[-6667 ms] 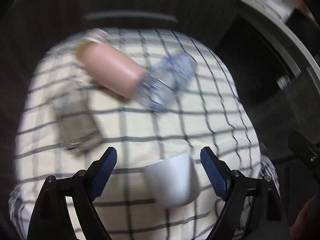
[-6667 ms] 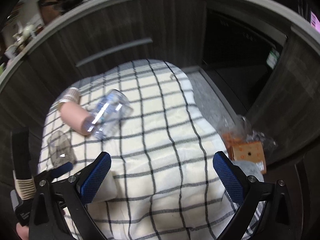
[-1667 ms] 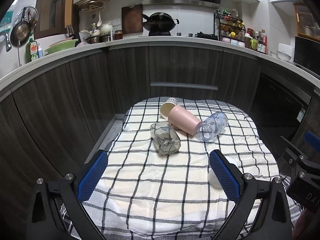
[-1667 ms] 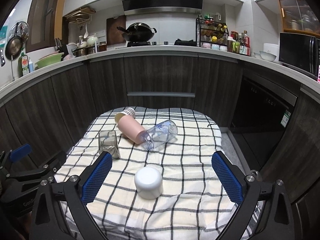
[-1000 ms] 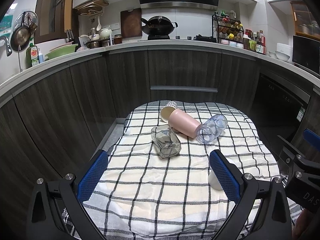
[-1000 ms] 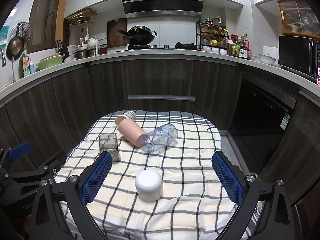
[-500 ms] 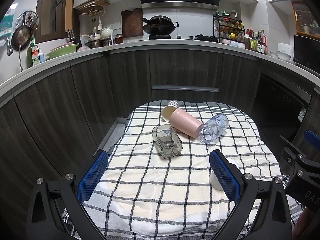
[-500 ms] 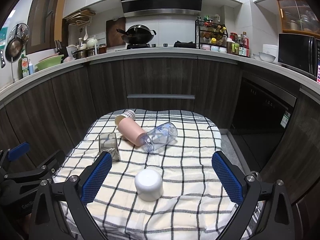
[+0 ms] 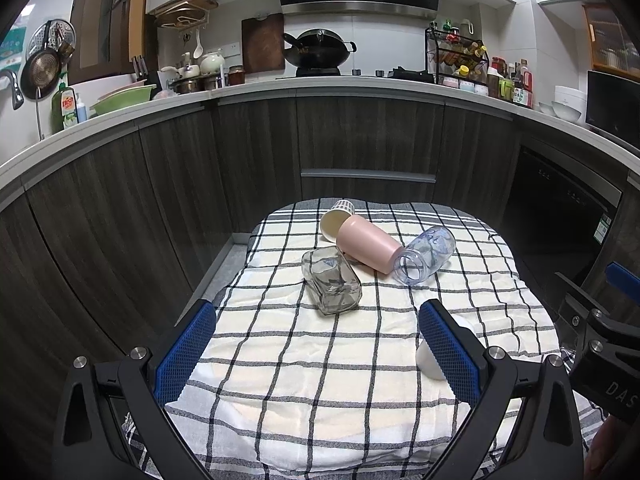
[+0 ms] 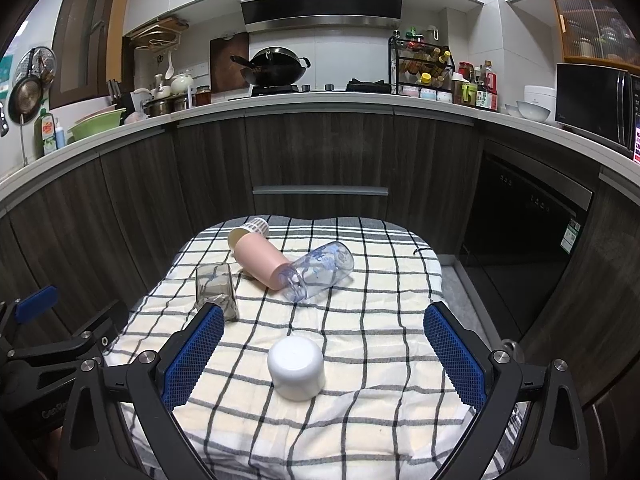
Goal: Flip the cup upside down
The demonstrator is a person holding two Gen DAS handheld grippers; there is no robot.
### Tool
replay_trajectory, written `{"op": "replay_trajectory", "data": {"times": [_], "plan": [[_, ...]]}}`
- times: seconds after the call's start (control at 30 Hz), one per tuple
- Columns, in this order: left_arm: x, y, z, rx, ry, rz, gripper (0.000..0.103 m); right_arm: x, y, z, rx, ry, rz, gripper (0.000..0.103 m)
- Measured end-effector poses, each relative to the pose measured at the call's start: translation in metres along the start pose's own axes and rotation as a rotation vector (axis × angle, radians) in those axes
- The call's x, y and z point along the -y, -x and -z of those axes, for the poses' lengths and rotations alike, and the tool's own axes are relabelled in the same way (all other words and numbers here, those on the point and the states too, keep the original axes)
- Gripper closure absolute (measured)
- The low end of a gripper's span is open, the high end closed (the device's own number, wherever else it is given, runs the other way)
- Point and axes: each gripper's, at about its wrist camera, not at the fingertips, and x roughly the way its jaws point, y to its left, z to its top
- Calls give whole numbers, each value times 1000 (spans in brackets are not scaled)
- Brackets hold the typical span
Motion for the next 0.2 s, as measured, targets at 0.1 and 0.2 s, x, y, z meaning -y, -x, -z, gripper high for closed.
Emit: {"op": "replay_trajectory", "data": {"times": [0.1,0.2], "plan": [[0,0,1,3,0,-1,0,0,0,0,-2,0,0,3],[0,-1,1,1,-2,-5,0,0,0,0,-1,0,0,3]]}}
